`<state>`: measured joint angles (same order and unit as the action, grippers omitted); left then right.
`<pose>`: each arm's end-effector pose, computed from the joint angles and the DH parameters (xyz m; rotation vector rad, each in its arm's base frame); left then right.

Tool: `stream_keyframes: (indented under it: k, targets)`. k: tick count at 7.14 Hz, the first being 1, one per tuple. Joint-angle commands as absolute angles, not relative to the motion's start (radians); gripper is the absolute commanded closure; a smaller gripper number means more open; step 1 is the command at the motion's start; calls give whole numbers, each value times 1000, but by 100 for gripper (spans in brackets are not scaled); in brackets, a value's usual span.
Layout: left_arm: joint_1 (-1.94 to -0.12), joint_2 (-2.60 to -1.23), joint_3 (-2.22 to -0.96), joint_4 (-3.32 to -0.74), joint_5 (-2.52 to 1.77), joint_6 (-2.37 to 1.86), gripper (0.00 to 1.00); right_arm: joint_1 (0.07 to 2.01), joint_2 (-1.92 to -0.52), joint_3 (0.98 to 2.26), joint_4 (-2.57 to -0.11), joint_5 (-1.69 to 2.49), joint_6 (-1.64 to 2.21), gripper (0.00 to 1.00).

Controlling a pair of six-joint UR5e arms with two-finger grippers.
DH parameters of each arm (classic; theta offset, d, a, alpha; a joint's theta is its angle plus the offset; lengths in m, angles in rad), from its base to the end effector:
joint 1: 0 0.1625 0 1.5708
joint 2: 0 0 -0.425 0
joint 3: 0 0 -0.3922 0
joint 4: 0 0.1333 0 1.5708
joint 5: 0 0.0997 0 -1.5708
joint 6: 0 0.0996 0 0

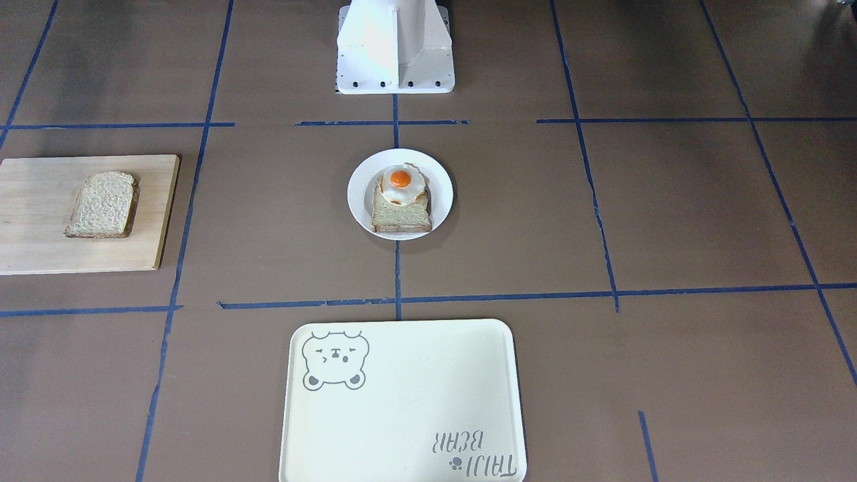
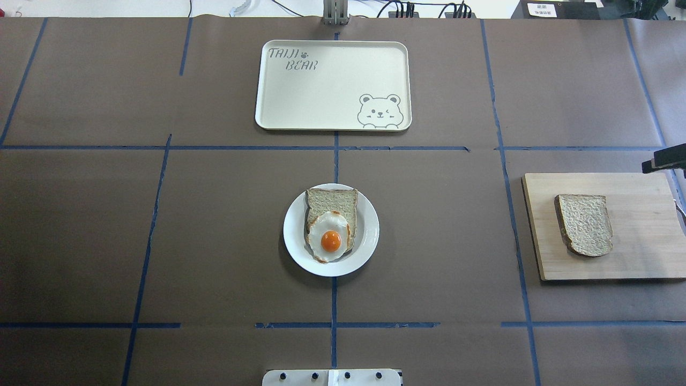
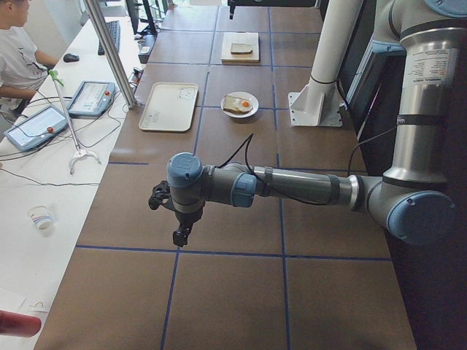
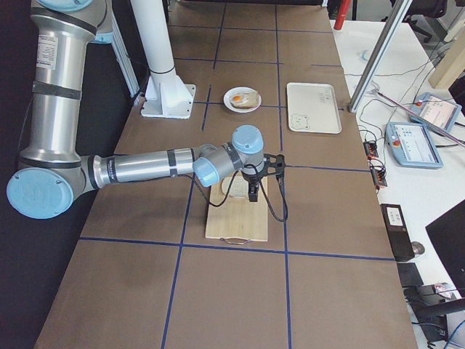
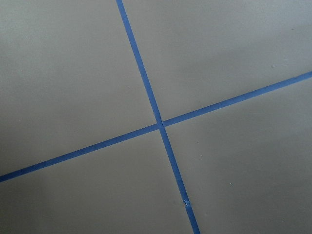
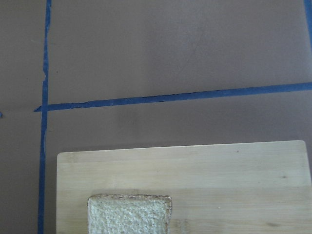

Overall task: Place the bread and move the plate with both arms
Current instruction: 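Lower the right gripper onto the bread slice and close on its edge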

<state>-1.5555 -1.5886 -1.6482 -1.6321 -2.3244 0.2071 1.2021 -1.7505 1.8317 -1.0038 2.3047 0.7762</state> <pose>-0.0574 -0.5087 0.6064 0.2210 0.7366 0.2703 -0.0961 -0.4336 0.5476 0.1363 -0.9282 0.1395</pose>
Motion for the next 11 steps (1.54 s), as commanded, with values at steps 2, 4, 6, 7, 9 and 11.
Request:
stream_keyframes:
  k: [2,4,6,7,9,11]
  targets:
    - [-1555,-1589,-1647,-1632,-2324,207,0,1092,-1758,1663,-681,2243,940,2]
    - [-1555,-1589,-1647,-1632,-2324,207,0,1017,-1761,1643,-650,2201,951,4]
    - [-1555,-1589,-1646,-1632,-2324,207,0,985,-1769,1641,-650,2203,950,11]
    - [-1555,-1589,-1646,-1632,-2324,207,0,974,-1769,1637,-650,2206,950,13]
    - [-1555,-1589,-1644,-1632,-2324,207,0,970,-1769,1625,-649,2209,950,16]
    - [-1555,-1591,-1644,-1632,-2324,207,0,960,-1767,1620,-650,2209,950,19]
